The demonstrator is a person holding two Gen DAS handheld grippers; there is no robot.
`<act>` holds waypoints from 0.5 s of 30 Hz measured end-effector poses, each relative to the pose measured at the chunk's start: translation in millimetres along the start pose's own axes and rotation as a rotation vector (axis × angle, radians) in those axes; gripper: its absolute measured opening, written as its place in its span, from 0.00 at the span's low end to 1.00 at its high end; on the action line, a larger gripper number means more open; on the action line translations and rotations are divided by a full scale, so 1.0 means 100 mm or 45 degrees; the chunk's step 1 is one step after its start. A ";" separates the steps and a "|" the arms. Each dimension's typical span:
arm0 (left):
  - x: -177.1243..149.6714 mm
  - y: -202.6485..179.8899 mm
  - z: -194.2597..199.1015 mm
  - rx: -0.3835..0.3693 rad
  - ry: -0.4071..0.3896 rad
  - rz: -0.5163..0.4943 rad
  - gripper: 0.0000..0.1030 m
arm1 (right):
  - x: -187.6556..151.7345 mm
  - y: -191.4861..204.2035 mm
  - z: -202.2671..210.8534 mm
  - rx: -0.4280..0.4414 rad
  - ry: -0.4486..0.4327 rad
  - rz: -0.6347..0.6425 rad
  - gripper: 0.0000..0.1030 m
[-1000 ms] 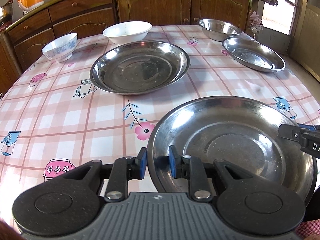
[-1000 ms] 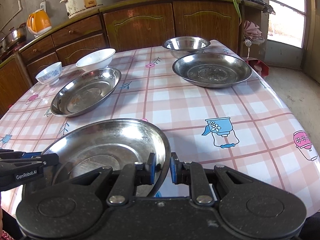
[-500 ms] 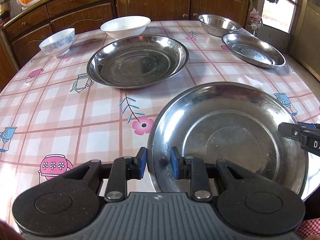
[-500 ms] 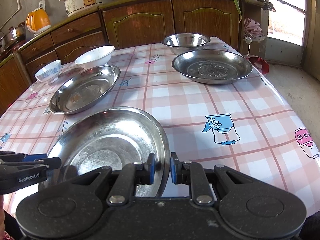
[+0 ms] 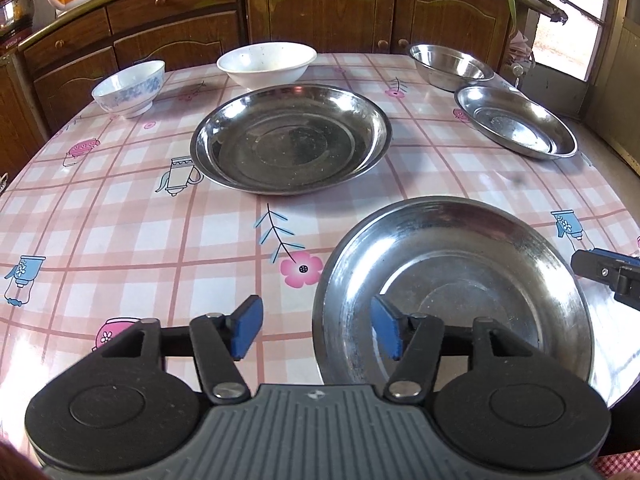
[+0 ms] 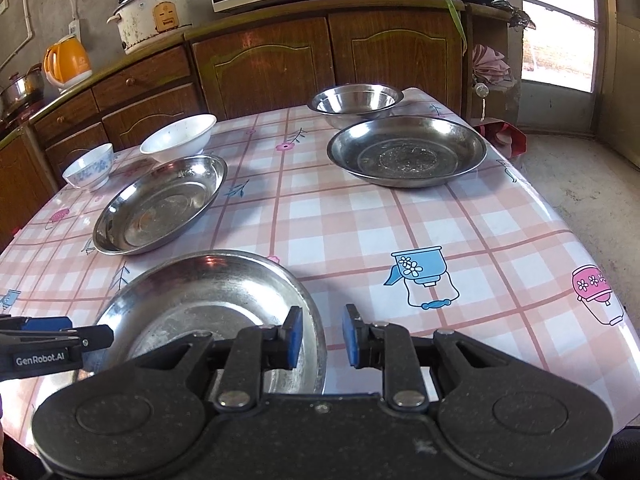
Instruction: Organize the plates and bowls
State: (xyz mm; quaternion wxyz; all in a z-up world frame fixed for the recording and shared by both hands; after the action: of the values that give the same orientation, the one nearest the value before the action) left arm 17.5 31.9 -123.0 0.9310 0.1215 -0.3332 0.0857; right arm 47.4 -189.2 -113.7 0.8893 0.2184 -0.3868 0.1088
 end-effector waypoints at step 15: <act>0.22 -0.13 0.08 -0.034 -0.054 -0.053 0.73 | 0.19 -0.15 0.14 -0.020 -0.076 -0.036 0.50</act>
State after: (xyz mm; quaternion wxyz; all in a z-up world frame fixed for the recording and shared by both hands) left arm 32.9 18.9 -105.4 0.9269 0.1177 -0.3513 0.0595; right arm 56.4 -209.1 -96.2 0.8805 0.2199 -0.4109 0.0865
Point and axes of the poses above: each gripper's, at about its wrist camera, not at the fingertips, and z roughly against the way its jaws point, y to its left, x to its top, the point moved 5 cm from there along -z, roughly the way its jaws point, and after that the axes turned 11 degrees about x, right-handed, at the moved point
